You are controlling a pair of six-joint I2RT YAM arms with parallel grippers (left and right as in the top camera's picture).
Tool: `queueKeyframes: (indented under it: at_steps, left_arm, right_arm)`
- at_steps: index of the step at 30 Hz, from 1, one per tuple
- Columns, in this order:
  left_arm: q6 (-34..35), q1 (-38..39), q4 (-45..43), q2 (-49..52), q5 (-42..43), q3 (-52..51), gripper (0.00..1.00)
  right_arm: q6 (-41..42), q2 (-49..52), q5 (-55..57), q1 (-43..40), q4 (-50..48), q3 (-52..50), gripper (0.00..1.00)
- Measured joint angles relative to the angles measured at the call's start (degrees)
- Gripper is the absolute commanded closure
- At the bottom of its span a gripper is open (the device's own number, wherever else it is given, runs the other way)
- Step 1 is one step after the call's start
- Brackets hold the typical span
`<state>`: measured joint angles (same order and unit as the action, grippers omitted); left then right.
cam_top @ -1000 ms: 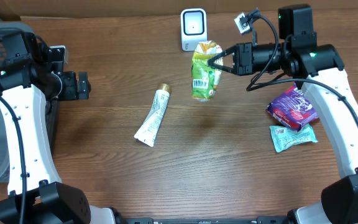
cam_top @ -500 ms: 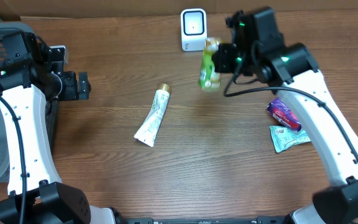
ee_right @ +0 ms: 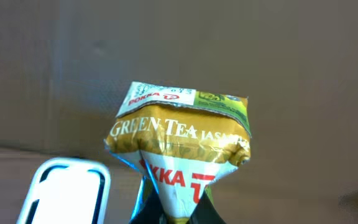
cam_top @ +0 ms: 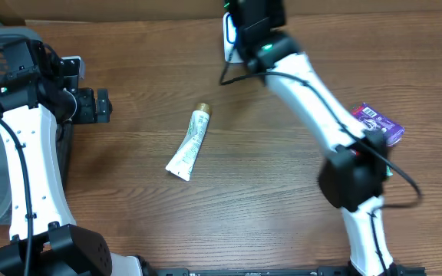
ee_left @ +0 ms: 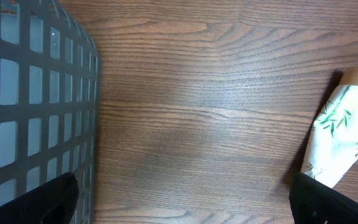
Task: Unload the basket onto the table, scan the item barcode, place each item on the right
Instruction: 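Hold the yellow-green pouch's label up to the scanner with the right gripper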
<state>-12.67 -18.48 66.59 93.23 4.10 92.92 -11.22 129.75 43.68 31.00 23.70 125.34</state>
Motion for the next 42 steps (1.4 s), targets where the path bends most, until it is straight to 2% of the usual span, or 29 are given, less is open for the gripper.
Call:
queueKeyframes:
  at_steps: [4, 7, 12, 17, 33, 39, 42]
  left_arm:
    - [0.0, 0.0, 0.02, 0.0, 0.02, 0.0, 0.01]
    - [0.0, 0.0, 0.04, 0.0, -0.02, 0.0, 0.0]
    - [0.0, 0.0, 0.0, 0.0, 0.0, 0.0, 0.0]
    - [0.0, 0.0, 0.0, 0.0, 0.0, 0.0, 0.0]
    - [0.0, 0.0, 0.0, 0.0, 0.0, 0.0, 0.01]
    - [0.0, 0.0, 0.0, 0.0, 0.0, 0.0, 0.0]
    - [0.0, 0.0, 0.0, 0.0, 0.0, 0.0, 0.0]
  right_arm:
    - [-17.07, 7.78, 3.48, 2.16, -17.99, -0.09, 0.96]
    - [-27.34, 11.15, 4.42, 2.99, -26.49, -0.09, 0.96]
    - [-43.17, 14.6, 4.22, 2.95, -28.41, -0.09, 0.96]
    - [-52.0, 17.59, 2.62, 2.4, -28.15, -0.09, 0.96]
    - [-56.3, 18.71, -2.21, 2.58, -27.89, -0.09, 0.96]
    - [-55.95, 18.71, -1.07, 2.78, -26.75, -0.09, 0.96]
    - [-53.07, 18.6, -0.79, 2.97, -23.82, -0.09, 0.96]
